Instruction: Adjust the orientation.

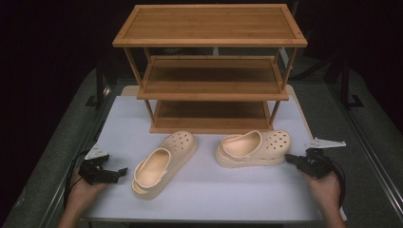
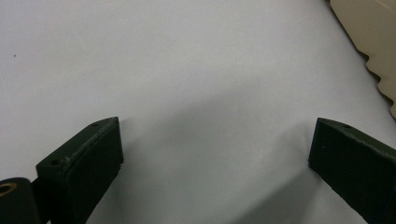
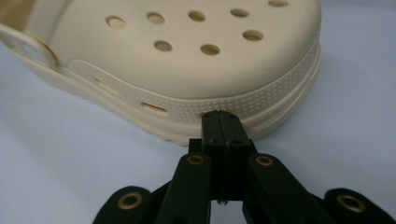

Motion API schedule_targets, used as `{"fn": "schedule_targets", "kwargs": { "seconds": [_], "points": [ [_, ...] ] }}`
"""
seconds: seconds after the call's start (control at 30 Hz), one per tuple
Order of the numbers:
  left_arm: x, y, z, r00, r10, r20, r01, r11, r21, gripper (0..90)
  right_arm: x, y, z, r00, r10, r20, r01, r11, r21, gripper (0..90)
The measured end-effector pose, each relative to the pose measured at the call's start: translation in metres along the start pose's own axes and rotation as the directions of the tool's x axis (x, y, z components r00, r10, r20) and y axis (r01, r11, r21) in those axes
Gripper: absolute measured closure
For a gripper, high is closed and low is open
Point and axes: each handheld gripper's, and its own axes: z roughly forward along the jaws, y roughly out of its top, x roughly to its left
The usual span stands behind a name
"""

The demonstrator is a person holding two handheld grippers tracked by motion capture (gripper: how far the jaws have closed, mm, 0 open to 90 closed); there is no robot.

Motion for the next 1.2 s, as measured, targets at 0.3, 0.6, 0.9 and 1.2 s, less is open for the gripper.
{"fn": "schedule_targets", "kwargs": {
  "seconds": [0.3, 0.6, 0.9, 1.2],
  "points": [
    [0.0, 0.0, 0.0, 1.0, 0.0, 0.0, 0.0, 1.0, 0.0, 2.4, 0.024, 0.021, -0.02, 0.9963, -0.035, -0.078, 0.028, 0.995, -0.097, 78.2],
    [0.0, 0.0, 0.0, 1.0, 0.0, 0.0, 0.0, 1.0, 0.0, 2.4, 0.076, 0.064, 0.008, 0.9694, -0.146, -0.197, 0.123, 0.985, -0.123, 76.6],
    [0.0, 0.0, 0.0, 1.0, -0.001, 0.001, 0.001, 1.0, -0.001, 2.4, 0.12, 0.095, 0.051, 0.9372, -0.206, -0.282, 0.182, 0.977, -0.106, 76.2],
    [0.0, 0.0, 0.0, 1.0, -0.002, 0.001, 0.002, 1.0, 0.0, 2.4, 0.14, 0.1, 0.081, 0.9431, -0.217, -0.252, 0.213, 0.976, -0.044, 74.5]
  ]
}}
